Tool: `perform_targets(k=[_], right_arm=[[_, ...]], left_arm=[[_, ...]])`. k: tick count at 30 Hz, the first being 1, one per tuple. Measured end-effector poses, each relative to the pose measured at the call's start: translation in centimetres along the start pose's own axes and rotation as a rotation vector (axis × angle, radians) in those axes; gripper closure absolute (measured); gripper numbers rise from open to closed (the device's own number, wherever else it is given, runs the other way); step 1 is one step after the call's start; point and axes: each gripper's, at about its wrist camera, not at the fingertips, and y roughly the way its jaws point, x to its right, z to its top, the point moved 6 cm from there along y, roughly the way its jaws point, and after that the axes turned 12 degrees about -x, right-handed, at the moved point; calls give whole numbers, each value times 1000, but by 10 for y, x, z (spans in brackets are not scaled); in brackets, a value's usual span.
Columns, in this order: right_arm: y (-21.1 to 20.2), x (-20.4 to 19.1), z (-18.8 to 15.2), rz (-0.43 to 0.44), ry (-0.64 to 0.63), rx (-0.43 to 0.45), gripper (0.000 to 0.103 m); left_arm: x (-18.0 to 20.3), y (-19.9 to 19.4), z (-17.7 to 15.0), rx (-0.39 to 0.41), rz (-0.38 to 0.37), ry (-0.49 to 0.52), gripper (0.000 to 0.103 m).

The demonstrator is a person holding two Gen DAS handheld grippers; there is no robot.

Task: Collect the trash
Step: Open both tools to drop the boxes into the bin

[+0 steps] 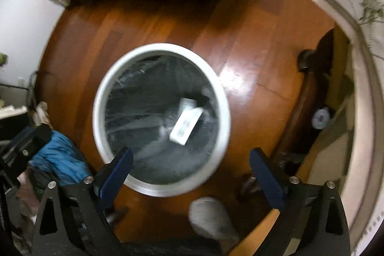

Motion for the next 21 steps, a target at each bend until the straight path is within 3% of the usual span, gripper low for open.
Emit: perform_targets(k=[7, 21], right_arm=[[-12, 7, -27, -96, -4, 28, 4], [-96, -6, -89, -90, -42, 166, 4]], left_arm=[[3, -21, -23, 17, 47, 11, 1], [10, -101, -67, 130, 59, 23, 1]])
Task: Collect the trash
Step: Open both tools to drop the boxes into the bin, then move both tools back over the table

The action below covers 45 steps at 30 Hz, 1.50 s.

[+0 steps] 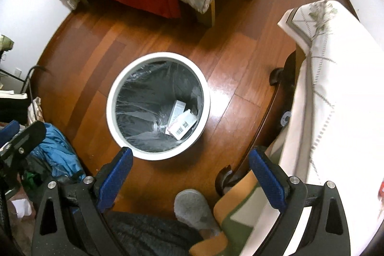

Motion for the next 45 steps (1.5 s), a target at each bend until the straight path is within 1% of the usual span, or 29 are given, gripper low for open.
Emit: perform_targets(k=[10, 12, 14, 18, 21, 22, 24, 25, 26, 29, 32, 33, 35, 36, 38, 40, 41, 42, 45], right_arm=[[-97, 8, -45, 58, -22, 153, 4], [-116, 11, -56, 75, -26, 178, 4], [-131, 16, -67, 97, -22, 198, 4], [-156, 28, -90, 169, 2, 225, 4], [-175, 48, -107, 226, 36, 244, 4], [-181, 57, -113, 239, 54, 252, 4], [-189, 81, -124, 261, 99, 256, 4], [-194, 100, -131, 267, 138, 260, 4], [-197, 117, -137, 267, 165, 261, 4], [-201, 175, -157, 220, 266, 267, 4], [-195, 247, -180, 176, 407, 249, 4], [-193, 268, -187, 167, 452, 246, 4], [-186, 324, -205, 134, 558, 231, 4], [-182, 345, -211, 125, 600, 227, 4], [-171, 393, -219, 105, 689, 216, 4], [-157, 429, -222, 109, 746, 203, 5], [-148, 446, -218, 116, 770, 193, 5], [-142, 456, -214, 123, 780, 185, 5], [-120, 480, -195, 163, 804, 160, 7]], left_arm=[[10, -76, -35, 108, 12, 23, 1], [14, -94, -44, 130, 1, 20, 1], [17, -105, -50, 145, 7, 14, 1], [29, -126, -60, 182, 18, 19, 1], [49, -141, -64, 210, 9, 46, 1], [61, -145, -64, 219, 4, 62, 1], [84, -147, -65, 221, -12, 91, 1], [93, -146, -65, 218, -19, 102, 1], [114, -142, -64, 209, -32, 127, 1], [165, -131, -68, 170, -64, 192, 1], [232, -108, -70, 127, -72, 284, 1], [247, -103, -70, 117, -70, 303, 1], [295, -80, -73, 70, -66, 361, 1], [307, -74, -74, 58, -64, 375, 1], [348, -50, -77, 16, -44, 414, 1], [375, -30, -80, -15, -15, 446, 1], [384, -23, -80, -30, -5, 459, 1], [395, -12, -78, -54, 4, 475, 1], [411, 7, -77, -93, 40, 500, 1]])
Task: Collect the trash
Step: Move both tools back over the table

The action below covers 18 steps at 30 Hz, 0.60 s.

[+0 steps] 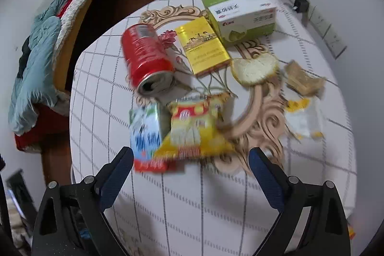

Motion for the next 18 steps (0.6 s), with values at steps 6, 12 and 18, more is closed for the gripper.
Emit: perform_targets(k=[6, 12, 18], right_arm=[[50, 7, 26, 40, 22, -114, 48], [30, 30, 4, 40, 16, -34, 51], [16, 70, -9, -34, 63, 13, 52]], left_arm=[[17, 17, 13, -47, -3, 15, 1], [57, -15, 24, -4, -99, 86, 1], [135, -24, 39, -23, -193, 214, 2]])
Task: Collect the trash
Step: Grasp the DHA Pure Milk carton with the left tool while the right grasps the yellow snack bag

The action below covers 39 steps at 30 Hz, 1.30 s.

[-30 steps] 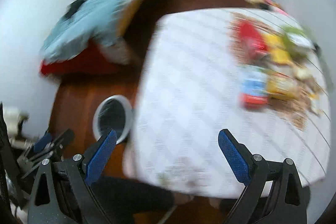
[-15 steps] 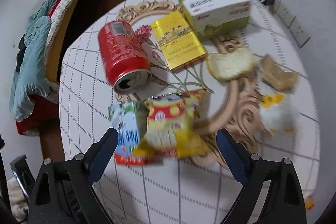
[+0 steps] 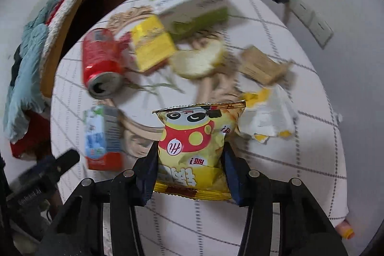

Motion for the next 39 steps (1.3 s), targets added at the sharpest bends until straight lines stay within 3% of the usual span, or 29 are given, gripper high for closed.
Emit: perform_targets(k=[5, 7, 9, 14, 24, 30, 35, 39], right_arm=[[4, 14, -1, 14, 24, -6, 52], [5, 13, 0, 6, 19, -9, 52], [4, 15, -2, 1, 16, -10, 51], [7, 19, 0, 22, 31, -30, 49], [13, 13, 1, -22, -10, -46, 47], [15, 7, -1, -74, -38, -47, 50], [8, 6, -7, -55, -39, -30, 54], [-7, -11, -22, -34, -81, 9, 54]], left_arm=[[28, 21, 15, -22, 21, 82, 3], [34, 26, 18, -21, 38, 95, 18], [39, 33, 20, -34, 39, 100, 40], [42, 41, 26, -31, 53, 95, 57], [-3, 42, -4, -18, 67, 52, 55], [-1, 42, -8, 2, 75, 56, 58], [-8, 19, -20, 72, 83, 27, 58], [-25, -24, -32, 158, 99, -4, 58]])
